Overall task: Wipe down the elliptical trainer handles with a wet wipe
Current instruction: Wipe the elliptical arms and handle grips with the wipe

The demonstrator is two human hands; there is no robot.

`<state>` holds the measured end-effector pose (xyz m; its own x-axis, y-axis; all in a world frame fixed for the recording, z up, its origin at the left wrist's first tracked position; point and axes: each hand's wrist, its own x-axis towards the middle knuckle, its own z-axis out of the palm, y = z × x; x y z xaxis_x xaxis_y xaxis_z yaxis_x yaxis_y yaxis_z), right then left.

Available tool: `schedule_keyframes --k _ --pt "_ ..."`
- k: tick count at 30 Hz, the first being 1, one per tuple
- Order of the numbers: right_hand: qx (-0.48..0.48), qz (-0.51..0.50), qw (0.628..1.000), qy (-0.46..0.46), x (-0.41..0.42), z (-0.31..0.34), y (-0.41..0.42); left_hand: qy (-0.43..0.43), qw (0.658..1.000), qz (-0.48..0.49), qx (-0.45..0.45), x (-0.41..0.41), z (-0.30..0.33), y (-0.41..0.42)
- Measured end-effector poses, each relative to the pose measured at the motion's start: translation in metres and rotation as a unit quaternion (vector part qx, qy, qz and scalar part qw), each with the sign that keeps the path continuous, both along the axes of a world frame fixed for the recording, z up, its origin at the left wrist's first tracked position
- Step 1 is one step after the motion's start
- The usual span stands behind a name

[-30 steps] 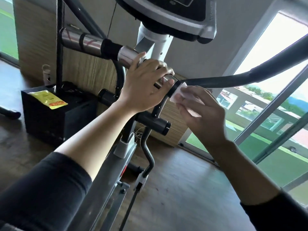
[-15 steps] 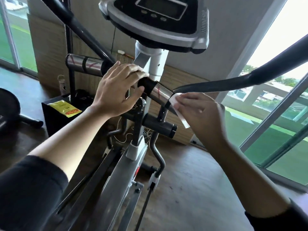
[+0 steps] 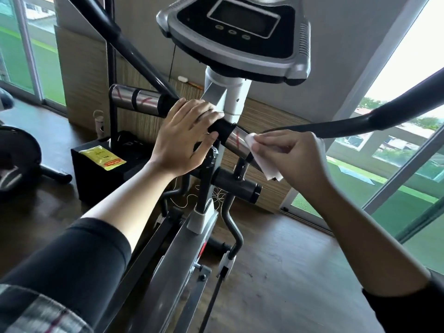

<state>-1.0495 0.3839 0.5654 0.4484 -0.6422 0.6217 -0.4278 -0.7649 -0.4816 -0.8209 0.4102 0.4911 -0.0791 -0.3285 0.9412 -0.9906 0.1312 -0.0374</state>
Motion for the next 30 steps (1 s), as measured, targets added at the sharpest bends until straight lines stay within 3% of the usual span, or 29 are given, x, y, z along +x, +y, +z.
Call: schedule_keyframes --k 7,16,23,30 --pt "0.066 0.007 0.998 0.018 0.030 0.014 -0.008 -0.013 0.999 -0.040 -0.020 0.007 -0.001 -0.001" --pt "0.033 0.015 0.999 0.034 0.019 0.014 -0.004 -0.035 0.998 -0.027 -0.051 0.010 -0.004 -0.009" --pt "-0.057 0.010 0.994 0.091 0.031 0.014 -0.001 -0.034 0.997 -0.027 -0.058 0.009 -0.005 -0.012" --pt "-0.157 0.026 0.986 0.053 0.023 -0.002 0.007 -0.033 0.997 -0.027 -0.065 0.010 -0.005 -0.011"
